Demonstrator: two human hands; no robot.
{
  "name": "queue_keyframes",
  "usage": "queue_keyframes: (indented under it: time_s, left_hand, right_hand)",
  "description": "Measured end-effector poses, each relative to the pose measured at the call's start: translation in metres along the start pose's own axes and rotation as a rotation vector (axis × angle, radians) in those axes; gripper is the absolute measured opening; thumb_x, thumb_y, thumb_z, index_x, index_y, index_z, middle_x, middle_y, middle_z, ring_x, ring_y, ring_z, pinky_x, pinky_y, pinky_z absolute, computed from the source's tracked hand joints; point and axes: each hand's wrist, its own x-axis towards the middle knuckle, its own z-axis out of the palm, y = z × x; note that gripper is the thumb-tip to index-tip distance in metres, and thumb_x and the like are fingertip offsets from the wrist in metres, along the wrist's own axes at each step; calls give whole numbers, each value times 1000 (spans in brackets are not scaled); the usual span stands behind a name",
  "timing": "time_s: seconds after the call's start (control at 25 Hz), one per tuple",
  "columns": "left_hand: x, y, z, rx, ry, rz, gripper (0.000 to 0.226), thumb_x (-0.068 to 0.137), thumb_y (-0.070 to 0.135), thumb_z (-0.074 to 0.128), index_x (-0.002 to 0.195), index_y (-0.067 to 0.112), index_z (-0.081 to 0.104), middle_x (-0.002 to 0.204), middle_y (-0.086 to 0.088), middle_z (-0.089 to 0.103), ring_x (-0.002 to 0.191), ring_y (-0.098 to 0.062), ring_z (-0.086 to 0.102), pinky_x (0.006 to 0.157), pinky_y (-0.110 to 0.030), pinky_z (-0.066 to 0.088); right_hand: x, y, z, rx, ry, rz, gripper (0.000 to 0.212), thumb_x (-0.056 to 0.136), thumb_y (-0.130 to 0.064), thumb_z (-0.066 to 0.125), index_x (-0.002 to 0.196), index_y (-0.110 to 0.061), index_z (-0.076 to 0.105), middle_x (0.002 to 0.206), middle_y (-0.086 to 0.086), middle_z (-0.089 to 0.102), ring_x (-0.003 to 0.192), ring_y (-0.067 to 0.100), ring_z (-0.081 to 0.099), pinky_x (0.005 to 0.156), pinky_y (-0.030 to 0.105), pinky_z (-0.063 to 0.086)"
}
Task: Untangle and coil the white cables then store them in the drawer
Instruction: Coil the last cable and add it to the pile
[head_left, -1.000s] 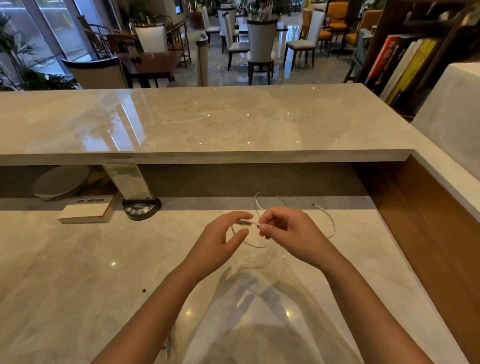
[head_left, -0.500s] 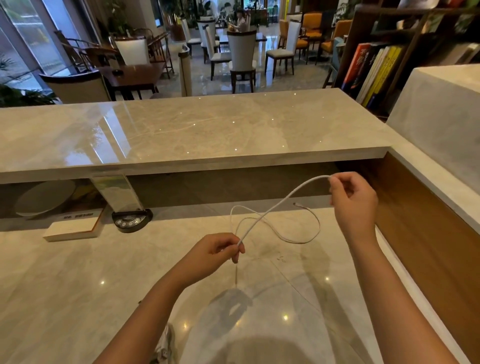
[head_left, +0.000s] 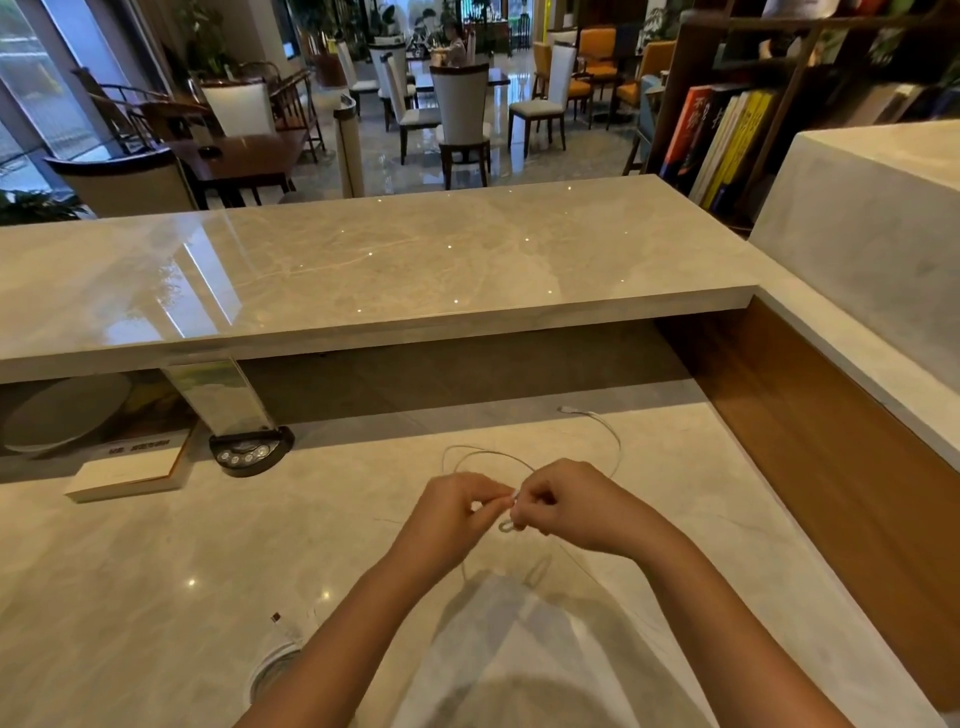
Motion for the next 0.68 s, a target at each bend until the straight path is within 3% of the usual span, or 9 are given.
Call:
queue_keyframes:
  time_s: [0.16, 0.24, 0.32, 0.4, 0.44, 0.56, 0.68]
  left_hand:
    - [-10, 7, 6, -218, -183, -95, 23, 94, 21, 51, 92, 32, 72, 87, 22, 69, 78, 6, 63, 63, -12, 49]
    - [-10, 8, 6, -253, -180, -112, 18, 90, 22, 58, 89, 23, 75, 84, 20, 70, 75, 4, 63, 61, -13, 49]
    - [-6, 7, 3, -362, -110, -187, 19, 90, 17, 58, 88, 11, 76, 82, 9, 72, 69, 0, 63, 62, -16, 51]
    - [-2, 4, -2, -480, -53, -272, 22, 92, 13, 54, 84, 15, 75, 81, 1, 72, 66, -4, 63, 64, -20, 53]
    - [0, 4, -5, -507, -34, -297, 24, 93, 13, 53, 82, 19, 74, 80, 0, 72, 65, -5, 63, 64, -21, 54]
    - [5, 3, -12, -511, -26, -325, 25, 93, 14, 53, 80, 19, 74, 74, 8, 70, 63, -4, 62, 65, -22, 54]
    - [7, 3, -10, -400, -46, -298, 22, 93, 15, 53, 86, 17, 73, 72, 6, 69, 60, -2, 61, 63, -17, 53]
  right_hand:
    - [1, 6, -10, 87, 124, 7, 21, 87, -22, 60, 67, -19, 68, 60, -10, 60, 58, 10, 53, 56, 26, 42]
    - [3, 7, -8, 122, 161, -2, 19, 87, -25, 61, 69, -23, 66, 66, -7, 63, 63, 10, 57, 60, 29, 49]
    - [6, 10, -7, 246, 355, -1, 10, 88, -31, 58, 91, -24, 64, 83, -3, 65, 75, 12, 60, 68, 32, 52]
    - [6, 14, -9, 449, 531, 25, 30, 90, -35, 54, 119, -29, 50, 98, -4, 60, 90, 10, 58, 71, 24, 49]
    - [6, 16, -9, 502, 536, 17, 41, 89, -36, 55, 128, -32, 41, 101, -5, 60, 94, 8, 57, 72, 18, 46]
    - [3, 16, 0, 277, 396, -79, 77, 83, -27, 67, 141, -41, 18, 93, -12, 60, 85, 4, 58, 70, 13, 47]
    - [5, 19, 9, -32, 500, -243, 87, 84, -15, 67, 139, -47, 9, 78, -9, 54, 71, 10, 55, 67, 20, 50]
